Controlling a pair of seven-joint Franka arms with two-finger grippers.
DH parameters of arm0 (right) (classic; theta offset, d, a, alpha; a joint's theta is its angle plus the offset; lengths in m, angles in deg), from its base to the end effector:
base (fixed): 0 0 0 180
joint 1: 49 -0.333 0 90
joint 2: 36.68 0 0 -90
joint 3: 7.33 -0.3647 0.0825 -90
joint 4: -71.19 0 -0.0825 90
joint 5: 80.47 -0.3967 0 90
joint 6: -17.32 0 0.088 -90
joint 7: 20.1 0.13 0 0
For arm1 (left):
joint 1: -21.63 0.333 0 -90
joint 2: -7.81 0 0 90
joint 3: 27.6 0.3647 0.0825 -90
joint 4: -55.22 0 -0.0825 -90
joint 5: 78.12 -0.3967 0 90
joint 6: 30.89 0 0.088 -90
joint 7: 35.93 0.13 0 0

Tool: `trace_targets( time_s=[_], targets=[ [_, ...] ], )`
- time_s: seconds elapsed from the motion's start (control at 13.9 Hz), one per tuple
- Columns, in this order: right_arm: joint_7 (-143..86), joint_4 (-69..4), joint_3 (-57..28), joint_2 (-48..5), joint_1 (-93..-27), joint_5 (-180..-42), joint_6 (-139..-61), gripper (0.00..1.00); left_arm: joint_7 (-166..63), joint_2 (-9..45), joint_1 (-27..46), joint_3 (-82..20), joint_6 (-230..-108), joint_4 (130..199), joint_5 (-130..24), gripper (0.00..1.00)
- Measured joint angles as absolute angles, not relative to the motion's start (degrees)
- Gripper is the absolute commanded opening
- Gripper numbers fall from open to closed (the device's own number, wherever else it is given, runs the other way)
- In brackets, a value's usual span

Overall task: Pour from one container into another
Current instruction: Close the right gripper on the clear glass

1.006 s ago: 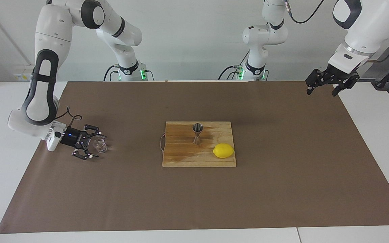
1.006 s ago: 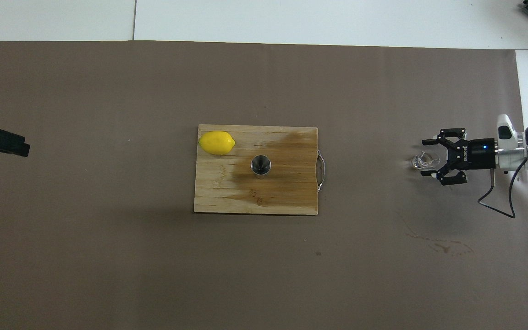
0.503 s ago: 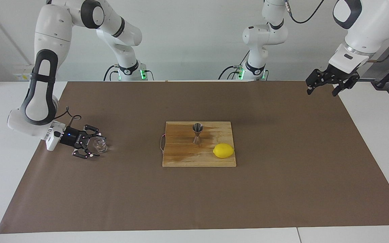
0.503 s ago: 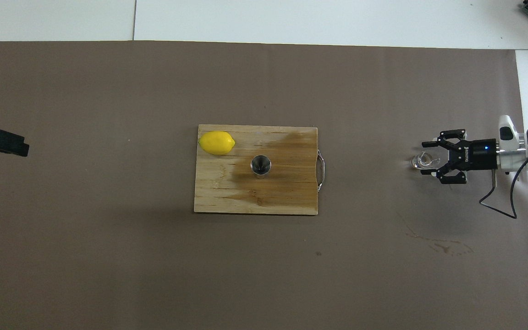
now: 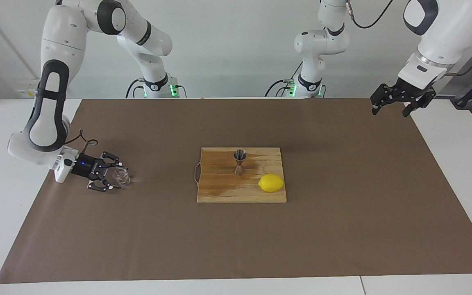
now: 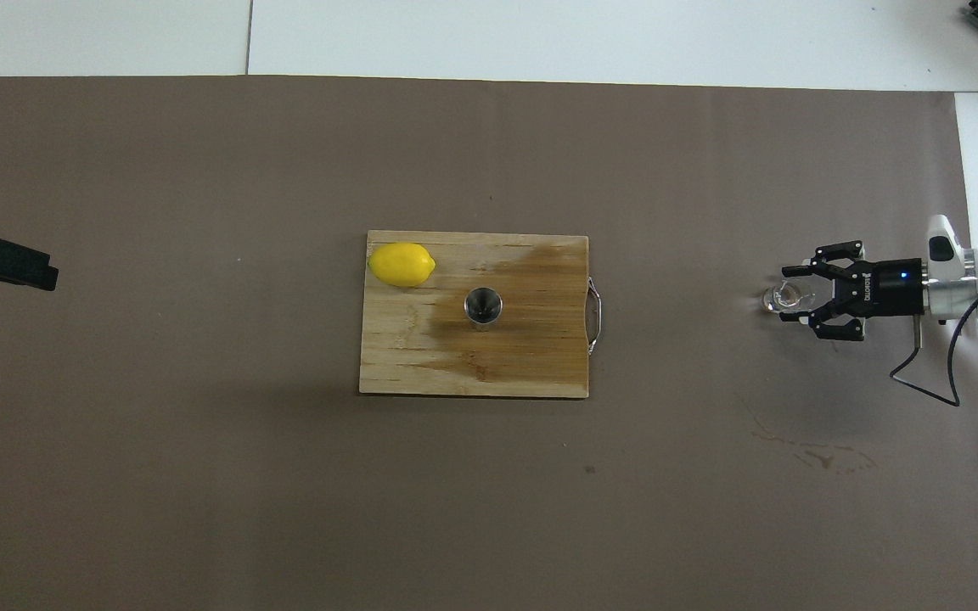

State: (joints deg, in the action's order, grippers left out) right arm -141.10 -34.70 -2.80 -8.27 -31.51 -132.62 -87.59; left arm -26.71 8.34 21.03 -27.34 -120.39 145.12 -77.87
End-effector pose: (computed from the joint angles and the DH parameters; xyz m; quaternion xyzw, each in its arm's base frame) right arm 0.6136 -0.1567 0.2663 -0.7347 -0.5259 -0.2747 0.3290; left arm 0.5690 -0.0040 0.6450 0.9965 -0.0833 -0.0079 0.0028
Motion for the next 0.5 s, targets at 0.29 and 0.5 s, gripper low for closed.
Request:
trace_targets(
  time_s=[0.29, 0.5],
  targets=[
    [-141.26, -34.89, -2.9, -8.27, -31.59, -132.62, -87.58, 0.63, -26.71, 8.34, 21.04, -27.35, -120.38, 145.18, -77.87, 1.0],
    [-141.31, -34.95, -2.97, -8.27, -31.65, -132.62, -87.58, 0.53, -26.71, 8.34, 20.92, -27.67, -120.38, 145.19, -77.87, 1.0]
  ],
)
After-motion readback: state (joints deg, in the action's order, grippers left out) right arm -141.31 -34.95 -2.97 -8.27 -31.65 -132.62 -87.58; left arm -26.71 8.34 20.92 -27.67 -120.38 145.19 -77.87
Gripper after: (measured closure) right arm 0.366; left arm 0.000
